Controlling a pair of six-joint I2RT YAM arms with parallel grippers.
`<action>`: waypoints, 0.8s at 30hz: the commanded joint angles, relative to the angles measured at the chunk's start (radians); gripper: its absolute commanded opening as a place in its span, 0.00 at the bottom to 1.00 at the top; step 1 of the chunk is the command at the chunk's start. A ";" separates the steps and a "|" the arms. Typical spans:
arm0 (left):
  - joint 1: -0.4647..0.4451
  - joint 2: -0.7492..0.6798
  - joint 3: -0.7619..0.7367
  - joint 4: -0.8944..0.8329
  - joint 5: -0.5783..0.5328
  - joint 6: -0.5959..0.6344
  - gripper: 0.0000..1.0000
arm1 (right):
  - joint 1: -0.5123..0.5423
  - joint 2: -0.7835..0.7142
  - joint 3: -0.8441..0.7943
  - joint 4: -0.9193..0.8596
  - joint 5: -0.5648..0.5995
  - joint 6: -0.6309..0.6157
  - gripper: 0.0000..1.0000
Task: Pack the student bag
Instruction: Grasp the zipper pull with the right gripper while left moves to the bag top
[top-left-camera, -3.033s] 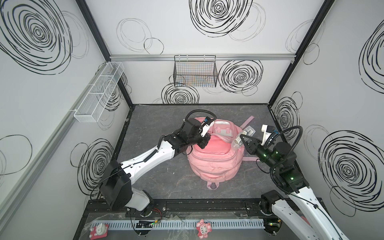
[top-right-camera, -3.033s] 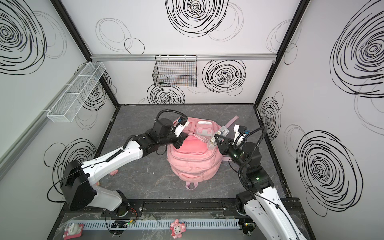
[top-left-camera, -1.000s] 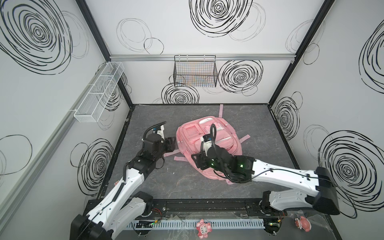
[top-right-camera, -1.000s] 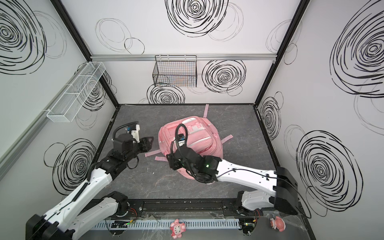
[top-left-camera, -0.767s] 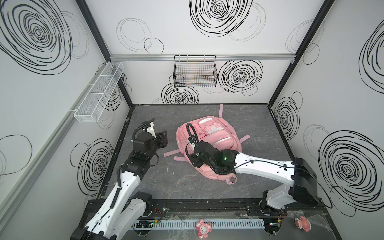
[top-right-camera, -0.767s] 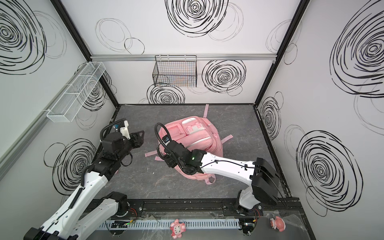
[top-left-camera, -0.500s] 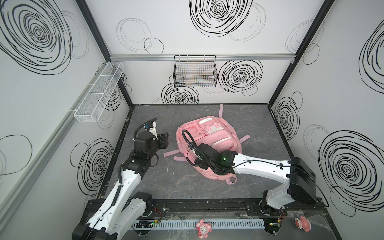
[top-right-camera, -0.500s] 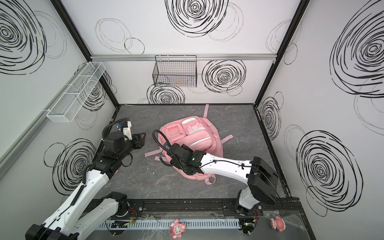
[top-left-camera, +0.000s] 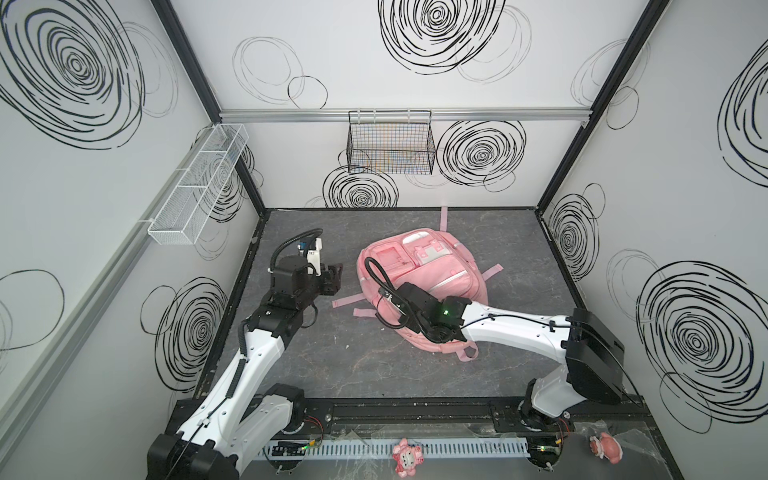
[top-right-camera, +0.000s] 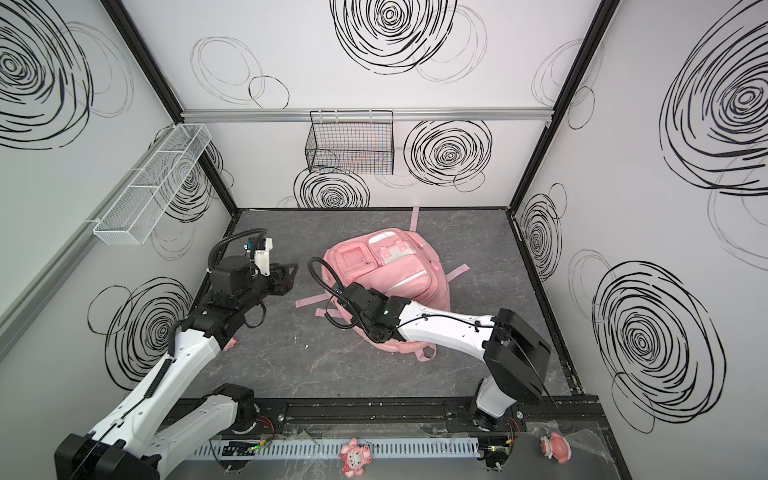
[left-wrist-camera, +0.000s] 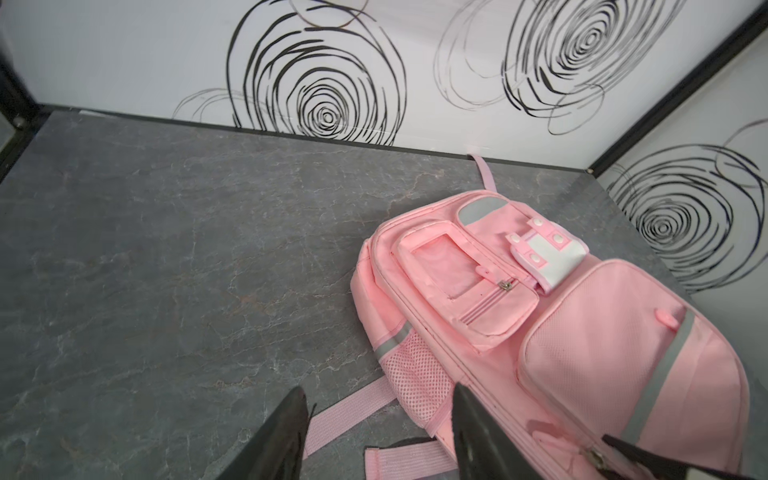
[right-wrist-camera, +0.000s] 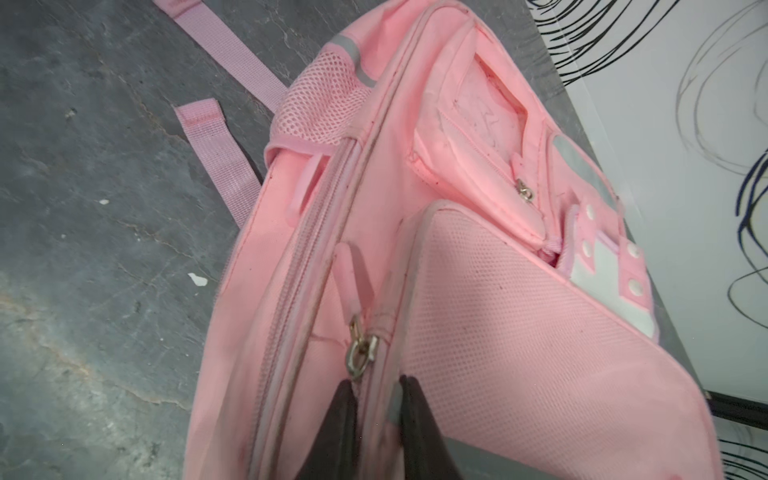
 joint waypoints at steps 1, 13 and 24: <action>-0.022 0.008 0.030 0.073 0.162 0.266 0.65 | -0.042 -0.129 -0.053 0.037 -0.113 -0.041 0.04; -0.352 0.212 0.148 -0.076 0.349 1.054 0.81 | -0.177 -0.552 -0.385 0.419 -0.473 -0.255 0.00; -0.489 0.416 0.232 0.022 0.213 1.074 0.74 | -0.205 -0.615 -0.406 0.423 -0.584 -0.305 0.00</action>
